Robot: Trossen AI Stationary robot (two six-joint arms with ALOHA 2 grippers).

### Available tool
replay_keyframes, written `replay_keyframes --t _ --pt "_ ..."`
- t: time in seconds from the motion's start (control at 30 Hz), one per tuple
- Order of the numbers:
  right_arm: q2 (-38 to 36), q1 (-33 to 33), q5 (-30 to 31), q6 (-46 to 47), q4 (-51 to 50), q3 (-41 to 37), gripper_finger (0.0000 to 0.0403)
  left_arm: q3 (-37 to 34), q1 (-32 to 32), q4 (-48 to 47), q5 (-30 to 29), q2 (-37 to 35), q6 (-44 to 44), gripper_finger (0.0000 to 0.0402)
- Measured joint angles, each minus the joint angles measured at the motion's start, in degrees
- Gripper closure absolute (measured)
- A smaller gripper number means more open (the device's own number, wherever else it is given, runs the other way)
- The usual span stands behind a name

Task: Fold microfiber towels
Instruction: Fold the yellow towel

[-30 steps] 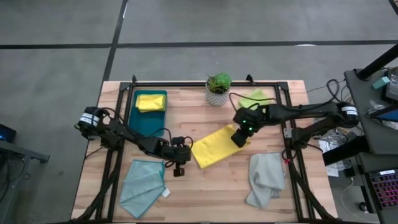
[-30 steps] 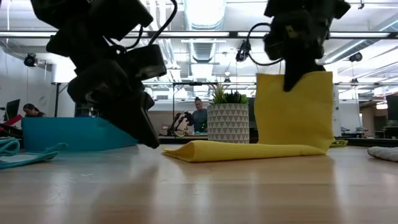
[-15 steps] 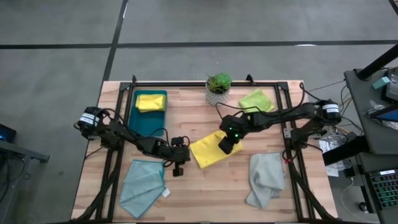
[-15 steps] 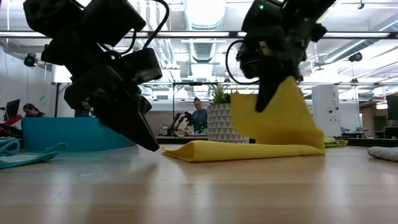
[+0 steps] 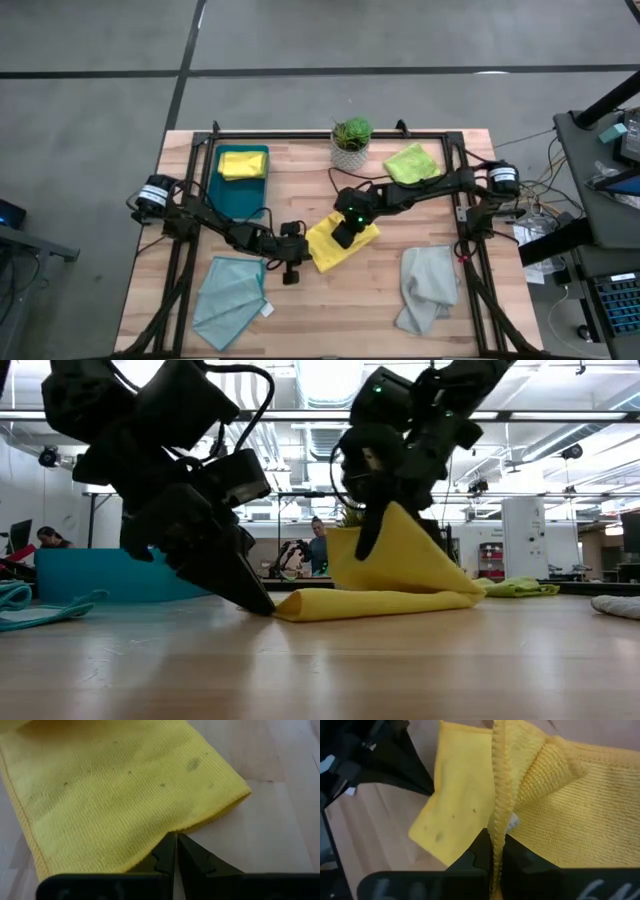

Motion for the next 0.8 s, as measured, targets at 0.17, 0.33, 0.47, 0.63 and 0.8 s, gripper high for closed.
replay_keyframes --t 0.17,0.33,0.47,0.63,0.8 --pt "2.65 0.53 -0.02 -0.37 -0.08 3.49 0.0394 -2.32 0.00 3.22 0.12 -0.57 -0.69 0.0396" --pt "4.68 1.17 -0.02 -0.52 -0.05 6.26 0.0394 -3.10 0.00 4.10 0.13 -0.61 -1.63 0.0396" --pt "7.09 1.66 0.09 -0.54 -0.04 7.93 0.0394 -3.12 0.00 4.32 0.13 -0.61 -1.59 0.0396" --pt "9.61 2.28 0.15 -0.73 0.26 9.32 0.0394 -3.14 0.00 4.32 0.17 -0.61 -1.58 0.0396" --pt "10.80 2.45 0.02 -1.21 0.38 10.21 0.0394 -3.17 0.00 4.32 0.20 -0.61 -1.59 0.0396"
